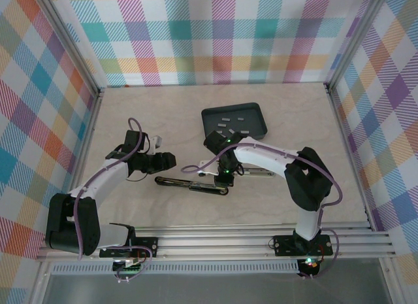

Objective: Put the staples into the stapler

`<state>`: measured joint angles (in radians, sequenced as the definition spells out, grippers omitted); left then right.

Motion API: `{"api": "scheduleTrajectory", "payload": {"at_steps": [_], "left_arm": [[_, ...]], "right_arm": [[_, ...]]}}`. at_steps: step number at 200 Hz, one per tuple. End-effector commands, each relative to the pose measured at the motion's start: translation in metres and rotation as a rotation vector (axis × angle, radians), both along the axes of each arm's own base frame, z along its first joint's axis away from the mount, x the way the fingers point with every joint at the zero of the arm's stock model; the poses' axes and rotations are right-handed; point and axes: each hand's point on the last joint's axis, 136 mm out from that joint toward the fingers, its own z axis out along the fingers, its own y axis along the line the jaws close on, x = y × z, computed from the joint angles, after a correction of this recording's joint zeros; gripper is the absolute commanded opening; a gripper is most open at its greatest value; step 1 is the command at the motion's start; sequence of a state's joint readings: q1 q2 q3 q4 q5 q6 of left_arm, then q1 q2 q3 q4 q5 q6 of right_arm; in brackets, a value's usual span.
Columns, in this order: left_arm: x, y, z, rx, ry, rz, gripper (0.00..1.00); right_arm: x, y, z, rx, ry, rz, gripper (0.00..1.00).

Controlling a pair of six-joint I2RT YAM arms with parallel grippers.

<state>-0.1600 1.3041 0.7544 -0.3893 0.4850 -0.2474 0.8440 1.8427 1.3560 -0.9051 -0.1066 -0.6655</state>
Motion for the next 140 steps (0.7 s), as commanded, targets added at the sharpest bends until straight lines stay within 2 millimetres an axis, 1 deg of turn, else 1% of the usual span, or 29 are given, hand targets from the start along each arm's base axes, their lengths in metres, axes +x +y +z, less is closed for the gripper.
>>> {"api": "scheduleTrajectory", "payload": {"at_steps": [1,54,95,140], "left_arm": [[0.0019,0.006,-0.0017,0.004,0.011,0.026,0.6],[0.0023,0.006,-0.0014,0.005,0.014,0.025,0.6],[0.0024,0.0058,-0.0014,0.006,0.013,0.023,0.6],[0.0022,0.0058,-0.002,0.006,0.015,0.023,0.6]], "right_arm": [[0.0027,0.0045,-0.0024,-0.005,0.0,0.0,0.11],[0.0044,0.0032,-0.0033,-0.017,-0.006,-0.001,0.11],[0.0015,0.0013,-0.0041,-0.024,0.005,-0.005,0.11],[-0.0031,0.0017,0.001,-0.007,0.022,-0.003,0.11]]}}
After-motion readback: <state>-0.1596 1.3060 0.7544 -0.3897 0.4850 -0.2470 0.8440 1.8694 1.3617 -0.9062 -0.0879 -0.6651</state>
